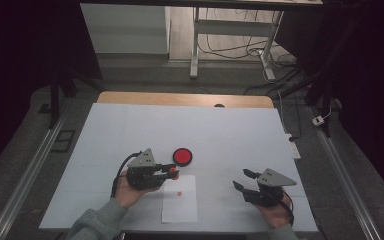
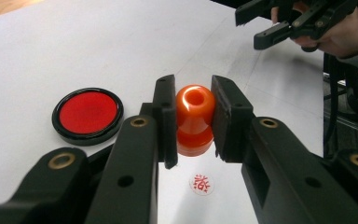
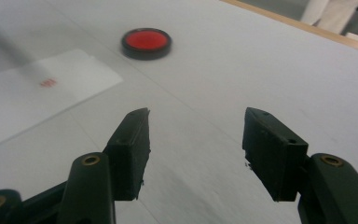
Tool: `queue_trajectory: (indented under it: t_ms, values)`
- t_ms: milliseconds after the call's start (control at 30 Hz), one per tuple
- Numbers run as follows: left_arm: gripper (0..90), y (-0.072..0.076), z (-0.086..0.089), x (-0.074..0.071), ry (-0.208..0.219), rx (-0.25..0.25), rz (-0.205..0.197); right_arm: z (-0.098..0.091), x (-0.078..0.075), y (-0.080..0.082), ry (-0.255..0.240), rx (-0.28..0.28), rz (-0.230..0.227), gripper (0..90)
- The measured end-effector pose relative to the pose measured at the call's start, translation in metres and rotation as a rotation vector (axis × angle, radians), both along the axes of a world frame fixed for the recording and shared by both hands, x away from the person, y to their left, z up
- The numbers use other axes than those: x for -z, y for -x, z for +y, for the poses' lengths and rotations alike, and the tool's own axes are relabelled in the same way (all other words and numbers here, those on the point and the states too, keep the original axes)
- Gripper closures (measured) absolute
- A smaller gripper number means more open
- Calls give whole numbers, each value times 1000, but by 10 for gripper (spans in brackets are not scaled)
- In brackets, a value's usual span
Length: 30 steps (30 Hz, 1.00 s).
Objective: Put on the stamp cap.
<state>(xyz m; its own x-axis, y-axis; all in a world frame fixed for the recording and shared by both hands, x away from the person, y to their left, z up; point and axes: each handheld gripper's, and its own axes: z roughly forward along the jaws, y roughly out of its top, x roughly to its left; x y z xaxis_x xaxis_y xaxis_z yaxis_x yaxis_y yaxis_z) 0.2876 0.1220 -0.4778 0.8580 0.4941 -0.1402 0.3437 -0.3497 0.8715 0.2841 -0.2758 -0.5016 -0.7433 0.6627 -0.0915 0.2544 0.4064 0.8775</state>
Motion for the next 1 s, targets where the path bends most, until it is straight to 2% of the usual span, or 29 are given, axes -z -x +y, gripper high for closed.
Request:
queue_trajectory:
  t_ms: [167,300,1000]
  values:
    - [727,-2,2,1,-3,-6,7,-21,0,1,-13,47,-1,410]
    - [727,-4,5,0,0,-17,7,-30,1,1,-20,60,4,414]
    - [726,-13,20,-3,11,-71,7,-29,2,0,-11,47,4,416]
